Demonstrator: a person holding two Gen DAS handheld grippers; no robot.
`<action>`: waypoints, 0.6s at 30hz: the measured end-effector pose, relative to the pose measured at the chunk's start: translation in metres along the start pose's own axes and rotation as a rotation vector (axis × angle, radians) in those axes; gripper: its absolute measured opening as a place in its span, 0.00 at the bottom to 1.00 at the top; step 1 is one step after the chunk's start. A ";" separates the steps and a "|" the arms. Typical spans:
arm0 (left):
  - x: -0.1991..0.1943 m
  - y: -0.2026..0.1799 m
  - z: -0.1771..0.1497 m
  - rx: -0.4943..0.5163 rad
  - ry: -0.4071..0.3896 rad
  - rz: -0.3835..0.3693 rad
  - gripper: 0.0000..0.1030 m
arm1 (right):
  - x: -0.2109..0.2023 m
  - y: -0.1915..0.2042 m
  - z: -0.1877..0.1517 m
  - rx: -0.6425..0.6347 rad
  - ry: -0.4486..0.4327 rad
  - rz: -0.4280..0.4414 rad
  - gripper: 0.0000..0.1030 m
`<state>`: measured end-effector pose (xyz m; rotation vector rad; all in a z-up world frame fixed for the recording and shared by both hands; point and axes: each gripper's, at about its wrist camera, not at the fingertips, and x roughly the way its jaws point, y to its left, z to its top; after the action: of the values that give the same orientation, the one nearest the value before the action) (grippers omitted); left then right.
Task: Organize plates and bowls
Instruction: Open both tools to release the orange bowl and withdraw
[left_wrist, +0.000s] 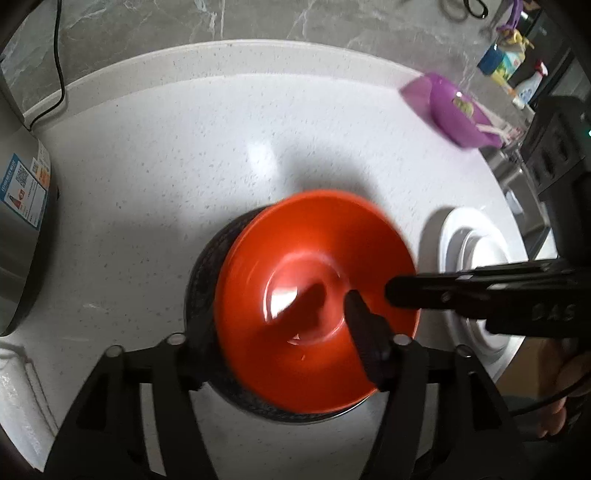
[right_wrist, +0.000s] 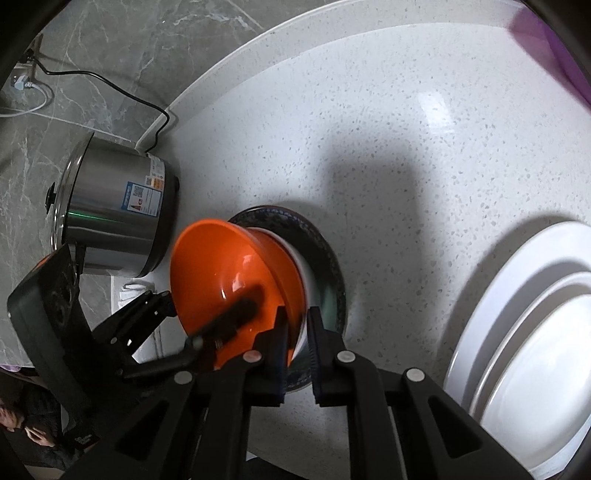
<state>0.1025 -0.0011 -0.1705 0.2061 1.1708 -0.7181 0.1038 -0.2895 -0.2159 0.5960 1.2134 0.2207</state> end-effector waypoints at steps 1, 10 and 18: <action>-0.001 0.000 0.001 -0.005 -0.006 -0.024 0.71 | 0.000 0.000 0.000 0.000 0.004 -0.002 0.11; -0.024 0.005 0.005 -0.048 -0.087 -0.051 0.77 | 0.002 -0.005 0.004 0.007 0.025 -0.023 0.13; -0.058 0.047 0.004 -0.145 -0.149 -0.034 0.86 | -0.001 0.002 0.006 -0.029 0.024 0.006 0.20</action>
<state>0.1224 0.0558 -0.1274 0.0114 1.0806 -0.6637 0.1096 -0.2905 -0.2128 0.5736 1.2302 0.2511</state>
